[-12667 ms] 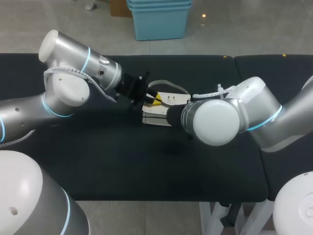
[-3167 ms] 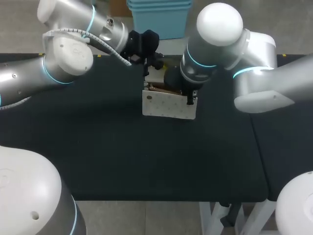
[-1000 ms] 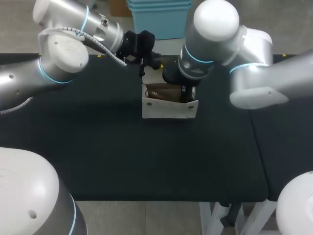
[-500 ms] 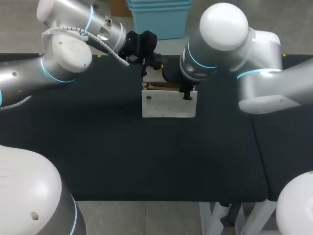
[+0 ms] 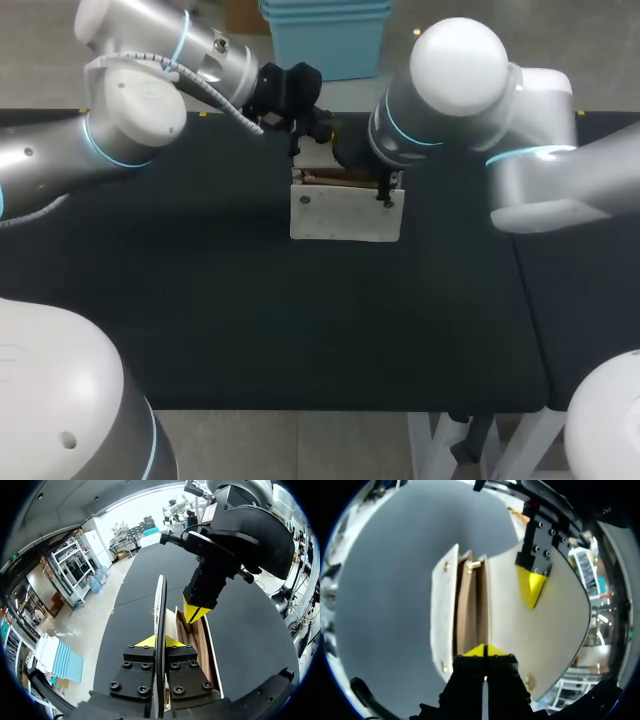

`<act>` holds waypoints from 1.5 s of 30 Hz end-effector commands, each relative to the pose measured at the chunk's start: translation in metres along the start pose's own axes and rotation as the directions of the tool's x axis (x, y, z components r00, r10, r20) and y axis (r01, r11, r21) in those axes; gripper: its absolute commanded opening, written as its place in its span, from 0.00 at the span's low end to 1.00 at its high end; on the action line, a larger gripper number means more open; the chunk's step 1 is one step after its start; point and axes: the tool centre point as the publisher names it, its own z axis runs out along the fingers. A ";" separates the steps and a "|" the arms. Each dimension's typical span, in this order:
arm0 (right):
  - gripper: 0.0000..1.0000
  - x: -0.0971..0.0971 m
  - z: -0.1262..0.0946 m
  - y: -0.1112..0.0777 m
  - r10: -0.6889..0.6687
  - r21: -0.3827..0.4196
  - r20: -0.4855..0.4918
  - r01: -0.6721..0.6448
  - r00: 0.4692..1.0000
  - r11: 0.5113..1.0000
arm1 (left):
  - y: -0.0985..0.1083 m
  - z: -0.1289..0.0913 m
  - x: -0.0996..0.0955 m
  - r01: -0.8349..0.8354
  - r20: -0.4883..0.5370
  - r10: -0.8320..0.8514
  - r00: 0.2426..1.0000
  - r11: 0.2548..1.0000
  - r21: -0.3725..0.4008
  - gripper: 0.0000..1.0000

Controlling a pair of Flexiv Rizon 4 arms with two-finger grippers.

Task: Pick up the bag, open it, inspect its contents, close it, and place it on the opposite side

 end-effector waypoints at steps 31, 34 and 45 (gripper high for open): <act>0.18 0.039 0.048 0.004 -0.021 0.001 -0.205 0.022 0.978 1.000 | 0.004 -0.001 0.005 0.005 0.003 -0.005 1.000 1.000 0.011 0.00; 0.49 0.042 0.050 0.004 -0.024 0.003 -0.216 0.026 0.976 1.000 | 0.004 -0.002 0.005 0.000 0.005 0.000 1.000 1.000 0.011 0.00; 1.00 0.048 0.054 0.006 -0.031 0.002 -0.240 0.033 0.970 0.999 | 0.004 -0.003 0.004 -0.001 0.010 0.001 1.000 1.000 0.011 0.00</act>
